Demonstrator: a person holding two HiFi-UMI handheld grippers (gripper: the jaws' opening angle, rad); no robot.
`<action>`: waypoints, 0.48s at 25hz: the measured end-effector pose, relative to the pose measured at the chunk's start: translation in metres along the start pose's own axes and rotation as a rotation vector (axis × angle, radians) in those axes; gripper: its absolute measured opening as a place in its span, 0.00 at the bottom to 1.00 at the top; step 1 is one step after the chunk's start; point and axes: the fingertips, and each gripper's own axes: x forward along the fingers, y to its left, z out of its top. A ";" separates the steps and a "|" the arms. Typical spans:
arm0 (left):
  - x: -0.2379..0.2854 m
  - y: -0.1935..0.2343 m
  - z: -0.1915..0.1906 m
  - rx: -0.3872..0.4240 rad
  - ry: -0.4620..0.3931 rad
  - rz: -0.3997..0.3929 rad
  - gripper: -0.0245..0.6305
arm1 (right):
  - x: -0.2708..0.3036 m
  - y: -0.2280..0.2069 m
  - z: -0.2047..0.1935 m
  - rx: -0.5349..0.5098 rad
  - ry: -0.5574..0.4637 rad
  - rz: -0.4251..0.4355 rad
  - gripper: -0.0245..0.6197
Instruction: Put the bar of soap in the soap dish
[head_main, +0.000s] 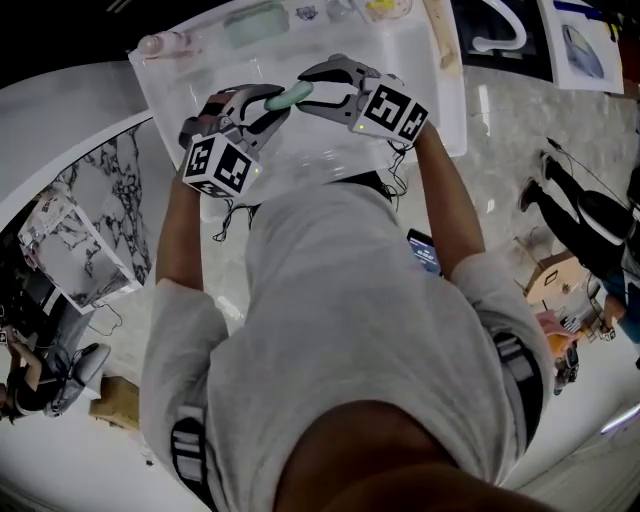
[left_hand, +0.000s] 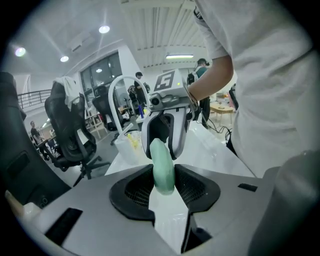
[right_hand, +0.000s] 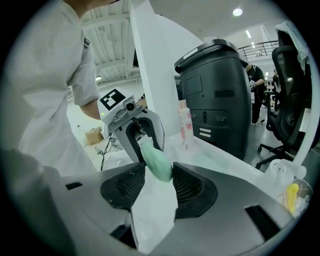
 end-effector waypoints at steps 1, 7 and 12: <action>0.001 0.002 -0.003 0.011 0.017 0.009 0.26 | 0.001 -0.002 -0.001 -0.008 0.001 -0.010 0.30; 0.002 0.021 -0.013 0.042 0.087 0.091 0.26 | 0.010 -0.028 -0.008 -0.029 0.024 -0.153 0.28; 0.006 0.029 -0.023 0.087 0.170 0.128 0.26 | 0.017 -0.042 -0.017 0.037 0.008 -0.261 0.24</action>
